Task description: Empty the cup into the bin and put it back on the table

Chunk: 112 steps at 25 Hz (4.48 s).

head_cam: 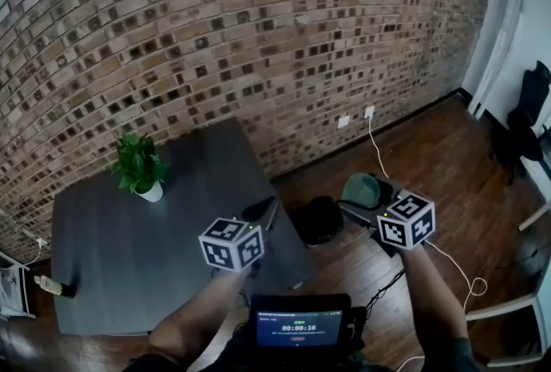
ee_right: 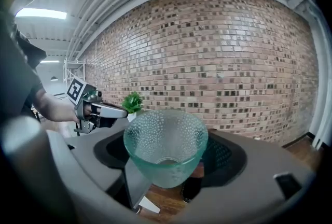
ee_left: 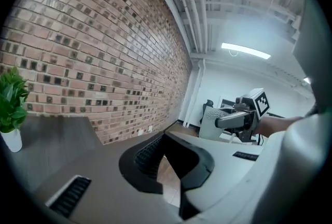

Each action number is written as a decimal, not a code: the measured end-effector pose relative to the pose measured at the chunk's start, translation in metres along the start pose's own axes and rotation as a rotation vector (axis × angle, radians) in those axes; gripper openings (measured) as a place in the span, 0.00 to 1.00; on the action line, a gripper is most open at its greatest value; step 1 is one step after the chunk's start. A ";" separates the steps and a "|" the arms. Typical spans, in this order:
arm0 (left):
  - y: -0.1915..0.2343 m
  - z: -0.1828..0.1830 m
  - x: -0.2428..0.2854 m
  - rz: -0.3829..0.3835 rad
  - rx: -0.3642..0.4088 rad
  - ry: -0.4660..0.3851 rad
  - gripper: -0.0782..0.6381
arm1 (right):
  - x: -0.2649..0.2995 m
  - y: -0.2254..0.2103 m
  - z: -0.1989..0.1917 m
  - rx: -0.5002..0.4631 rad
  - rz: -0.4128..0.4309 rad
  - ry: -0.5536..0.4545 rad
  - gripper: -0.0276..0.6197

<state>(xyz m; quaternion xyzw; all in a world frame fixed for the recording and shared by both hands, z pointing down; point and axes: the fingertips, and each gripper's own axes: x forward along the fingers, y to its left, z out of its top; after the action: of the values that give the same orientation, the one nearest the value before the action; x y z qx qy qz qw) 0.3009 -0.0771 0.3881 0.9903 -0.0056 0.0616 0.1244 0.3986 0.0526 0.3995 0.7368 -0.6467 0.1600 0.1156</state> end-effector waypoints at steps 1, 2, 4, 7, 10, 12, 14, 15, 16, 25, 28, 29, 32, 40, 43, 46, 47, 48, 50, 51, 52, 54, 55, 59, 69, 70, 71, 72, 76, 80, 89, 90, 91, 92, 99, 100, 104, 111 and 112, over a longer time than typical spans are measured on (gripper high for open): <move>0.004 0.003 0.004 -0.001 -0.001 -0.003 0.09 | 0.005 -0.002 0.001 -0.002 0.002 0.005 0.66; 0.009 0.006 0.007 -0.002 -0.005 -0.007 0.09 | 0.009 -0.004 0.002 -0.006 0.004 0.011 0.66; 0.018 0.010 0.013 -0.005 -0.024 -0.016 0.09 | 0.019 -0.007 0.003 -0.008 0.010 0.023 0.66; 0.030 0.015 0.020 -0.005 -0.041 -0.026 0.09 | 0.029 -0.013 0.005 -0.010 0.009 0.042 0.66; 0.045 0.022 0.026 0.007 -0.038 -0.044 0.09 | 0.038 -0.025 0.012 -0.009 -0.004 0.046 0.66; 0.058 0.021 0.027 0.022 -0.044 -0.047 0.09 | 0.047 -0.032 0.011 -0.007 -0.010 0.053 0.66; 0.073 0.018 0.029 0.048 -0.066 -0.047 0.09 | 0.056 -0.041 0.011 -0.003 -0.012 0.064 0.66; 0.080 0.016 0.029 0.062 -0.080 -0.046 0.09 | 0.060 -0.045 0.010 -0.001 -0.008 0.072 0.66; 0.084 0.014 0.030 0.076 -0.089 -0.044 0.09 | 0.063 -0.048 0.008 -0.005 0.000 0.081 0.66; 0.090 0.014 0.048 0.189 -0.067 -0.023 0.09 | 0.084 -0.102 0.011 -0.053 0.077 0.096 0.66; 0.095 0.013 0.045 0.248 -0.067 -0.017 0.09 | 0.090 -0.121 0.010 -0.064 0.095 0.095 0.66; 0.096 0.013 0.045 0.262 -0.066 -0.015 0.10 | 0.092 -0.129 0.010 -0.068 0.096 0.094 0.65; 0.099 0.008 0.044 0.279 -0.066 0.003 0.10 | 0.099 -0.150 0.014 -0.087 0.077 0.098 0.66; 0.120 0.017 0.040 0.355 0.004 -0.008 0.10 | 0.110 -0.189 0.016 -0.162 0.001 0.163 0.65; 0.128 0.021 0.036 0.372 0.000 -0.027 0.10 | 0.117 -0.200 0.020 -0.213 -0.026 0.196 0.65; 0.131 0.026 0.032 0.368 -0.026 -0.058 0.10 | 0.124 -0.208 0.024 -0.251 -0.035 0.227 0.65; 0.132 0.029 0.032 0.368 -0.025 -0.068 0.10 | 0.126 -0.210 0.025 -0.255 -0.038 0.233 0.66; 0.134 0.031 0.031 0.372 -0.018 -0.074 0.10 | 0.129 -0.212 0.026 -0.261 -0.042 0.239 0.65; 0.139 0.031 0.030 0.387 -0.008 -0.074 0.10 | 0.134 -0.214 0.028 -0.280 -0.047 0.255 0.66; 0.140 0.030 0.029 0.392 -0.007 -0.072 0.10 | 0.137 -0.214 0.029 -0.291 -0.045 0.264 0.65; 0.141 0.030 0.028 0.394 -0.006 -0.072 0.10 | 0.139 -0.214 0.029 -0.298 -0.042 0.273 0.65; 0.143 0.032 0.029 0.385 -0.008 -0.072 0.10 | 0.143 -0.216 0.028 -0.308 -0.036 0.295 0.66; 0.145 0.033 0.029 0.378 -0.011 -0.074 0.10 | 0.145 -0.218 0.027 -0.316 -0.038 0.310 0.66; 0.154 0.042 0.032 0.363 -0.008 -0.072 0.10 | 0.151 -0.229 0.021 -0.366 -0.066 0.380 0.66; 0.161 0.051 0.056 0.357 0.015 -0.037 0.10 | 0.158 -0.249 0.026 -0.446 -0.112 0.448 0.65; 0.160 0.048 0.059 0.355 0.013 -0.031 0.10 | 0.159 -0.250 0.025 -0.451 -0.114 0.455 0.65; 0.161 0.046 0.061 0.356 0.012 -0.027 0.10 | 0.160 -0.251 0.025 -0.457 -0.115 0.462 0.65; 0.161 0.045 0.061 0.360 0.010 -0.027 0.10 | 0.161 -0.251 0.024 -0.467 -0.117 0.471 0.65; 0.170 0.040 0.055 0.412 -0.003 -0.038 0.10 | 0.163 -0.253 0.021 -0.532 -0.126 0.511 0.65; 0.173 0.035 0.054 0.419 -0.018 -0.038 0.10 | 0.165 -0.255 0.022 -0.579 -0.137 0.527 0.66; 0.181 0.029 0.044 0.455 -0.047 -0.055 0.10 | 0.172 -0.262 0.028 -0.681 -0.164 0.542 0.65; 0.182 0.030 0.043 0.460 -0.048 -0.059 0.10 | 0.173 -0.263 0.027 -0.686 -0.163 0.547 0.65; 0.184 0.030 0.043 0.462 -0.049 -0.061 0.10 | 0.174 -0.264 0.027 -0.690 -0.163 0.552 0.65; 0.184 0.030 0.043 0.461 -0.050 -0.061 0.10 | 0.174 -0.265 0.027 -0.694 -0.165 0.558 0.65; 0.186 0.025 0.044 0.455 -0.061 -0.051 0.10 | 0.175 -0.267 0.029 -0.740 -0.174 0.585 0.65; 0.186 0.025 0.044 0.455 -0.063 -0.051 0.10 | 0.175 -0.268 0.028 -0.752 -0.178 0.594 0.65; 0.184 0.027 0.044 0.447 -0.064 -0.055 0.10 | 0.175 -0.270 0.031 -0.780 -0.190 0.602 0.65; 0.179 0.027 0.045 0.433 -0.061 -0.057 0.10 | 0.177 -0.268 0.037 -0.849 -0.211 0.606 0.65; 0.179 0.026 0.045 0.433 -0.062 -0.057 0.10 | 0.176 -0.268 0.037 -0.857 -0.212 0.612 0.65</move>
<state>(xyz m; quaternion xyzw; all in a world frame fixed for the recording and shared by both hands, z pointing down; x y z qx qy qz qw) 0.3438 -0.2567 0.4124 0.9630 -0.2235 0.0588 0.1385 0.6873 -0.0863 0.4428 0.6046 -0.5127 0.0764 0.6048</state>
